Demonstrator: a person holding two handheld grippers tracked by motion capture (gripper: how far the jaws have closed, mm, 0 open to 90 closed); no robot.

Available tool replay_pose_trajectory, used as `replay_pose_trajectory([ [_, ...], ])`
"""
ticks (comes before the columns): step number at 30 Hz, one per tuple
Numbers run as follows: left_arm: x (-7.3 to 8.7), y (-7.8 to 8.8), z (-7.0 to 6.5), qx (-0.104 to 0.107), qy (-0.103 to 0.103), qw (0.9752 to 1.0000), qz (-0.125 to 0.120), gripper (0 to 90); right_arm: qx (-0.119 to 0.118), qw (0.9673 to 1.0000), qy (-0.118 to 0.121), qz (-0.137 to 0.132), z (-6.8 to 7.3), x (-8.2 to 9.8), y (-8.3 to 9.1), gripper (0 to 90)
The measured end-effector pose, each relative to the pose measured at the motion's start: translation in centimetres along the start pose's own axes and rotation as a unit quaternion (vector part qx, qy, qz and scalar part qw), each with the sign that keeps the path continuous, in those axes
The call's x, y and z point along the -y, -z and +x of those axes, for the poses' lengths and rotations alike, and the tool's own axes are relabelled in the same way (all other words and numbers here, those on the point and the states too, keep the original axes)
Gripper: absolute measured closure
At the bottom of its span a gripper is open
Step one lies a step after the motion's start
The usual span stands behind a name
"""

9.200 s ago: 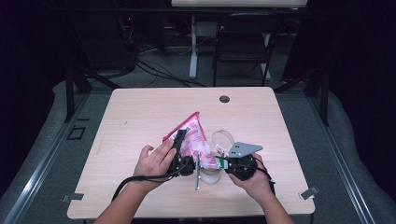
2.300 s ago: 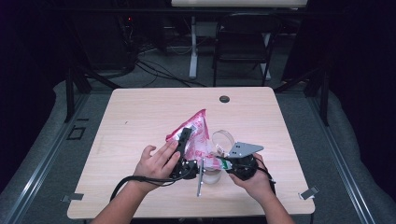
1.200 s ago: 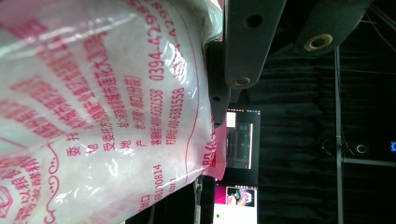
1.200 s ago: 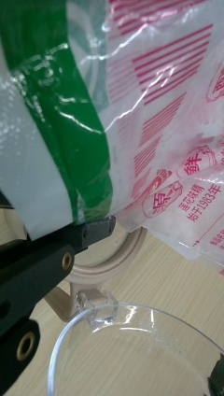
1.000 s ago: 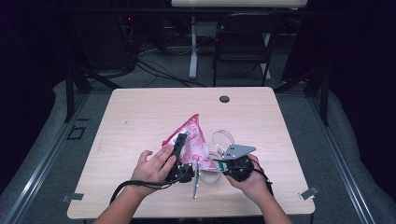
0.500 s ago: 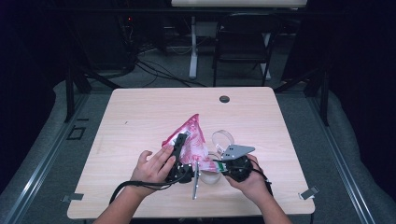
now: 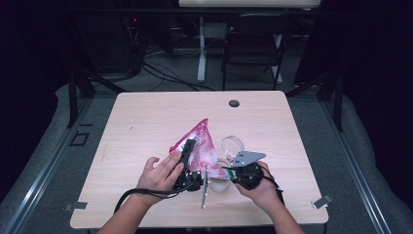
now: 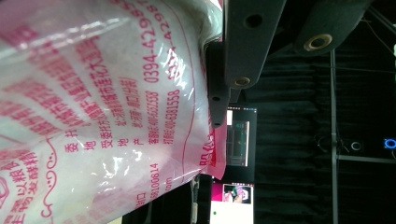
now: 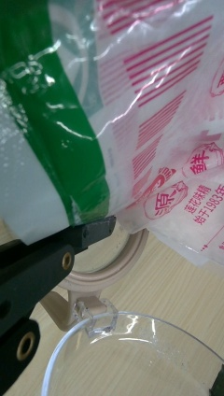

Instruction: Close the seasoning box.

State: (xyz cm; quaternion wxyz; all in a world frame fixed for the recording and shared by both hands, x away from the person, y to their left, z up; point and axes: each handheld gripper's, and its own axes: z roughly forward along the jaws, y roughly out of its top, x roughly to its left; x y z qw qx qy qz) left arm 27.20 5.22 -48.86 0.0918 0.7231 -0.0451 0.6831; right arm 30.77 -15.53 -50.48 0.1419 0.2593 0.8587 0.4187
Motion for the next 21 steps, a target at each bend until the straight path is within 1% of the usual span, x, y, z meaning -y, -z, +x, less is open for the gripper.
replay_pose_trajectory([
  [1, -0.02, 0.02, 0.00, 0.004, 0.003, 1.0000, 0.001, 70.1, 0.000, 1.0000, 0.000, 0.000, 0.00, 0.00, 0.01, 90.0],
  [2, -0.09, 0.06, 0.14, -0.002, -0.003, 1.0000, -0.002, 70.1, -0.001, 1.0000, 0.000, -0.001, -0.01, 0.00, 0.00, 90.0],
  [3, -0.12, 0.07, 0.15, -0.001, 0.000, 1.0000, -0.003, 70.1, -0.001, 1.0000, 0.000, 0.000, -0.01, 0.00, -0.01, 90.0],
  [4, -0.15, 0.06, 0.17, -0.005, 0.000, 1.0000, -0.008, 70.1, 0.000, 1.0000, 0.000, -0.001, 0.01, 0.01, -0.03, 90.0],
  [5, -0.25, 0.15, 0.32, -0.006, -0.006, 0.9999, -0.006, 70.1, -0.001, 1.0000, 0.000, 0.000, 0.00, 0.01, -0.05, 90.0],
  [9, -0.28, 0.25, 0.38, -0.008, -0.001, 0.9999, -0.008, 70.2, -0.002, 1.0000, -0.002, -0.003, -0.01, 0.01, 0.01, 90.0],
  [11, -0.32, 0.26, 0.44, -0.011, -0.005, 0.9999, -0.010, 70.3, -0.001, 1.0000, -0.003, -0.006, -0.04, 0.01, 0.05, 90.0],
  [12, -0.29, 0.18, 0.40, -0.014, -0.003, 0.9998, -0.016, 70.3, -0.001, 1.0000, -0.003, -0.006, -0.07, 0.01, 0.08, 90.0],
  [17, -0.50, 0.18, 0.69, -0.013, -0.008, 0.9998, -0.013, 70.3, 0.001, 1.0000, -0.004, -0.008, -0.18, -0.01, 0.26, 90.0],
  [18, -0.51, 0.19, 0.66, -0.010, -0.003, 0.9999, -0.010, 70.3, 0.002, 1.0000, -0.004, -0.008, -0.20, -0.01, 0.29, 90.0],
  [21, -0.62, 0.15, 0.77, -0.014, -0.006, 0.9998, -0.015, 70.3, 0.001, 0.9999, -0.007, -0.011, -0.28, 0.02, 0.38, 90.0],
])
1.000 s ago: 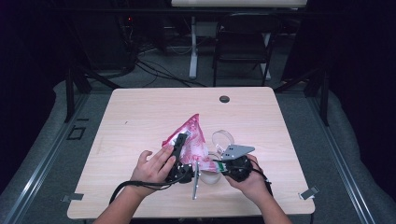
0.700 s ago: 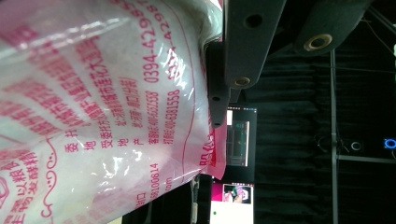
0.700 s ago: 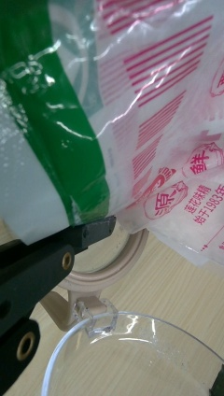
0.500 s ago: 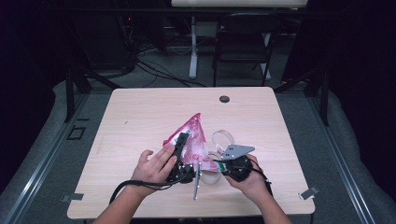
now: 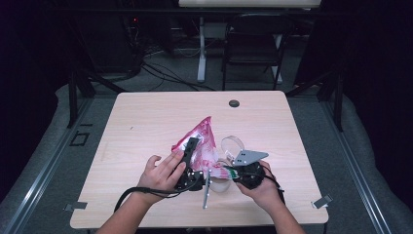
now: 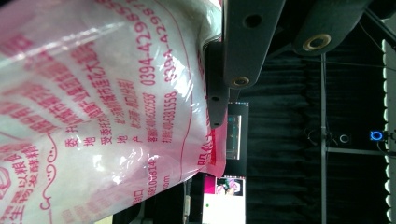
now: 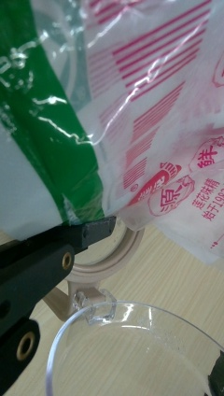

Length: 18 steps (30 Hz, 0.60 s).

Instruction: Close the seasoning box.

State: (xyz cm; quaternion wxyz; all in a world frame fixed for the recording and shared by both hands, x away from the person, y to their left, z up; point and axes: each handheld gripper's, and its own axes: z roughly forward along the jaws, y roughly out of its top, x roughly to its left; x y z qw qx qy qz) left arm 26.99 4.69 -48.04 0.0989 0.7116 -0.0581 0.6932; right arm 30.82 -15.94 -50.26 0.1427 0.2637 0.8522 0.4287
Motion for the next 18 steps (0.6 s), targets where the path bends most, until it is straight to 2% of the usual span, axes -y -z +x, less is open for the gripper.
replay_pose_trajectory([
  [13, -0.38, -0.09, 0.25, -0.003, -0.003, 1.0000, -0.004, 70.3, -0.001, 1.0000, -0.002, 0.001, -0.28, 0.06, 0.30, 90.0],
  [14, -0.36, -0.12, 0.17, -0.002, 0.002, 1.0000, -0.007, 70.4, 0.001, 1.0000, -0.002, 0.001, -0.27, 0.07, 0.33, 90.0],
  [17, -0.50, -0.03, 0.36, -0.005, -0.003, 1.0000, -0.006, 70.3, 0.002, 1.0000, -0.003, -0.002, -0.30, 0.09, 0.38, 90.0],
  [18, -0.50, -0.02, 0.35, -0.002, 0.001, 1.0000, -0.004, 70.4, 0.001, 1.0000, -0.003, -0.002, -0.31, 0.08, 0.41, 90.0],
])
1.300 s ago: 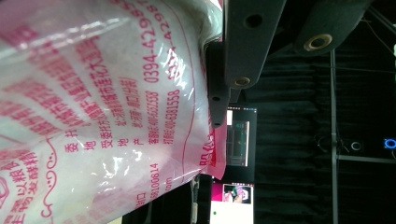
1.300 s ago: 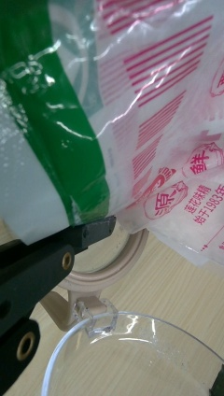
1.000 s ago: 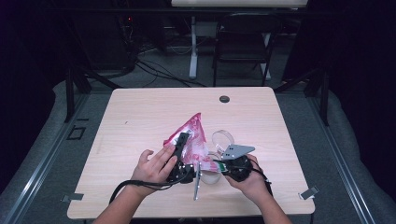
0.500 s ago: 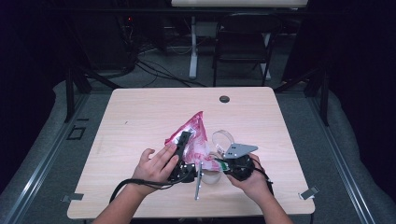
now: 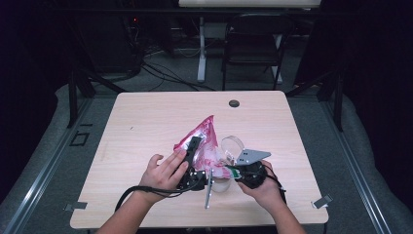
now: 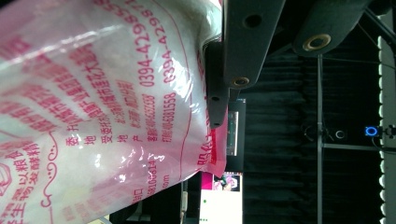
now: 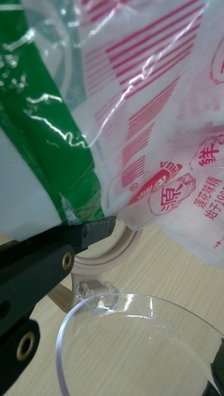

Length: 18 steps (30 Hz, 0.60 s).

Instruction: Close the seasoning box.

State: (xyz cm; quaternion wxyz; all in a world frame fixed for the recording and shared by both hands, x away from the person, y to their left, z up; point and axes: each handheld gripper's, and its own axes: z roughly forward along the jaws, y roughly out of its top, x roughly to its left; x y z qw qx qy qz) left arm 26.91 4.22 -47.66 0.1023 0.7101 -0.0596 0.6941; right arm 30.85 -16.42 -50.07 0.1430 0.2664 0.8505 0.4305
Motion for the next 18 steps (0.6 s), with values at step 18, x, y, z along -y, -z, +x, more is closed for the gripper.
replay_pose_trajectory([
  [18, -0.33, 0.00, 0.40, -0.007, -0.009, 0.9999, -0.009, 70.3, 0.001, 1.0000, -0.002, -0.003, -0.05, -0.06, 0.29, 90.0],
])
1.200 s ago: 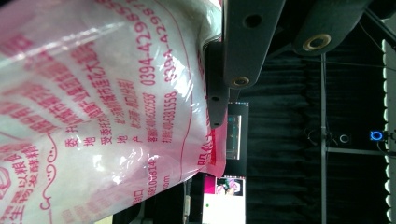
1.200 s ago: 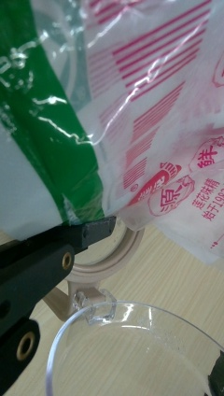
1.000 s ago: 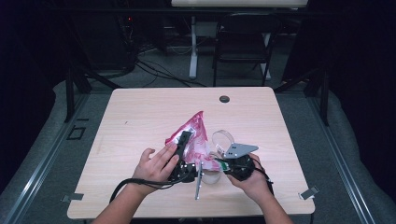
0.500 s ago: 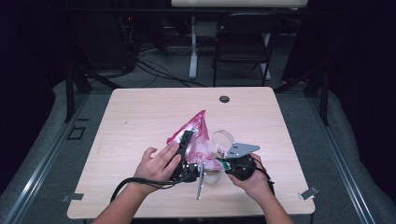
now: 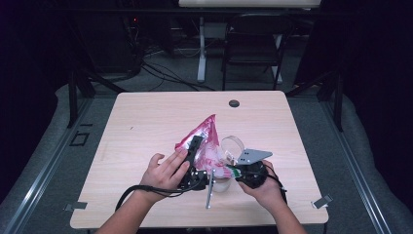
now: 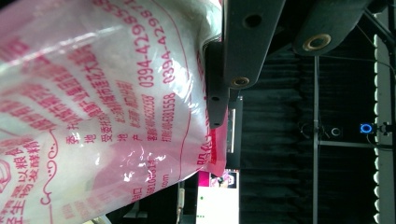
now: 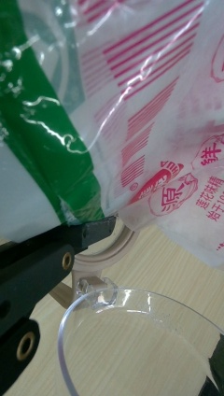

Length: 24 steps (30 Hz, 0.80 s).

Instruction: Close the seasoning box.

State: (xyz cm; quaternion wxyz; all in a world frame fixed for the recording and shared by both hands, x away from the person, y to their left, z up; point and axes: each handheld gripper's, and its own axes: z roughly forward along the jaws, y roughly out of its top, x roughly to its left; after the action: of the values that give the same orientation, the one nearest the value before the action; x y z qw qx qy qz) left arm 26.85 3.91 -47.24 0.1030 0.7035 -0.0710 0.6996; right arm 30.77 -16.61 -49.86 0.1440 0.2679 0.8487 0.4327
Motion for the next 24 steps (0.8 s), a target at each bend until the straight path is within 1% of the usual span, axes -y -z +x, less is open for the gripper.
replay_pose_trajectory([
  [1, 0.00, 0.03, -0.03, 0.001, 0.003, 1.0000, 0.002, 70.3, 0.000, 1.0000, 0.000, -0.001, 0.01, 0.01, -0.01, 90.0],
  [3, -0.04, 0.01, -0.02, -0.006, 0.000, 1.0000, -0.005, 70.3, 0.000, 1.0000, 0.000, 0.000, -0.01, 0.01, 0.01, 90.0],
  [4, -0.09, 0.05, 0.00, -0.002, 0.000, 1.0000, -0.002, 70.3, 0.001, 1.0000, 0.000, 0.000, -0.01, 0.01, 0.02, 90.0],
  [5, -0.11, 0.08, 0.01, -0.002, 0.001, 1.0000, -0.001, 70.3, 0.000, 1.0000, 0.000, 0.000, -0.02, 0.02, 0.03, 90.0],
  [6, -0.15, 0.11, 0.09, -0.005, -0.003, 1.0000, -0.002, 70.3, 0.000, 1.0000, 0.000, -0.001, -0.04, 0.01, 0.04, 90.0],
  [8, -0.18, 0.15, 0.07, -0.004, -0.002, 1.0000, 0.000, 70.3, 0.000, 1.0000, -0.001, -0.001, -0.06, 0.00, 0.06, 90.0],
  [10, -0.21, 0.18, 0.12, -0.007, -0.004, 1.0000, -0.002, 70.3, 0.000, 1.0000, 0.000, -0.001, -0.05, 0.00, 0.06, 90.0],
  [11, -0.17, 0.13, 0.09, -0.010, -0.003, 0.9999, -0.008, 70.3, 0.000, 1.0000, 0.000, -0.002, -0.05, 0.00, 0.06, 90.0],
  [24, -0.18, 0.16, 0.13, -0.008, -0.003, 0.9999, -0.008, 70.3, 0.000, 1.0000, 0.000, -0.002, -0.06, -0.02, 0.06, 90.0],
])
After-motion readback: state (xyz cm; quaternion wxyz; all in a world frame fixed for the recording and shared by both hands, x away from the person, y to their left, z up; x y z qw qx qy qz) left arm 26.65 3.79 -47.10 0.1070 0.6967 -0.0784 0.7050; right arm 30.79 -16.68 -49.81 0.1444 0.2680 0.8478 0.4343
